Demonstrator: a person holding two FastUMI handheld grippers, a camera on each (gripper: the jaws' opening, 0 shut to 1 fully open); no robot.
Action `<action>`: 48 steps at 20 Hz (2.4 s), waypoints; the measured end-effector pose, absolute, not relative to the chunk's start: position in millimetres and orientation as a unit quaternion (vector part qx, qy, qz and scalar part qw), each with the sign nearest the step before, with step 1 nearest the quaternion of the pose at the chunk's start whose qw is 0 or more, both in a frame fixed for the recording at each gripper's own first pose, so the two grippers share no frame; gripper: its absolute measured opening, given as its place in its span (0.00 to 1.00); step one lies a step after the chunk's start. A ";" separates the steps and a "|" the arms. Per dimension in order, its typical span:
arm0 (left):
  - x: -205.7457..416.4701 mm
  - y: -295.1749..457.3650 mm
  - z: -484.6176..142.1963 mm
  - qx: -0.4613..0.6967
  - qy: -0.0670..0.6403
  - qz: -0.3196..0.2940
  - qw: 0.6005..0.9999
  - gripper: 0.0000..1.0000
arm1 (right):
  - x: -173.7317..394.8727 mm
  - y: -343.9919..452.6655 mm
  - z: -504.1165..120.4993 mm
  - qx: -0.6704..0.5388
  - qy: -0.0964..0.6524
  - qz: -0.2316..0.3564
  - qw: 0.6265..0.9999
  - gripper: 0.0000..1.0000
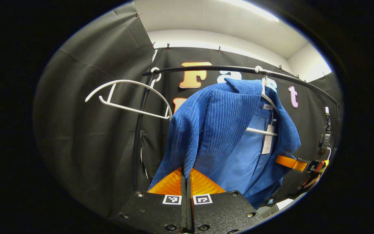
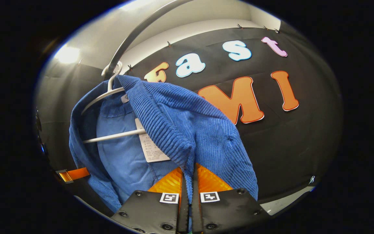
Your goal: Grasp the clothes on the hanger with both hands and then place them into the laundry hamper below.
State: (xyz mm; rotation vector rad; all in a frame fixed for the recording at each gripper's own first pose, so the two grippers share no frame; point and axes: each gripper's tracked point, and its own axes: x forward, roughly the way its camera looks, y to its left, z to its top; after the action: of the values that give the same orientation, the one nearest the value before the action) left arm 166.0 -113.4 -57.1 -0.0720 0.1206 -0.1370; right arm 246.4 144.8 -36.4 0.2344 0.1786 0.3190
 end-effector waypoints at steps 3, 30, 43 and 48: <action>156.1 -107.7 -43.1 -0.023 0.050 -0.070 0.996 0.00 | 246.8 132.6 -25.6 0.152 0.092 0.158 0.971 0.11; 129.6 -32.2 131.0 0.019 -0.077 -0.044 0.996 0.00 | 280.0 62.8 52.5 0.415 0.106 0.184 0.885 0.11; 192.6 -11.4 133.8 0.061 -0.050 -0.014 0.997 0.00 | 316.8 57.3 51.3 0.385 0.115 0.159 0.902 0.11; 216.9 -10.4 106.7 0.065 -0.019 -0.013 0.998 0.00 | 325.0 49.3 39.9 0.370 0.123 0.143 0.910 0.11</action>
State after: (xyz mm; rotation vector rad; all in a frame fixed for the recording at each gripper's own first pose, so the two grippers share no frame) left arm 216.9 -10.4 106.7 0.1307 -0.0378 -0.0264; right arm 325.0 49.3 39.9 0.7633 0.2542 0.2939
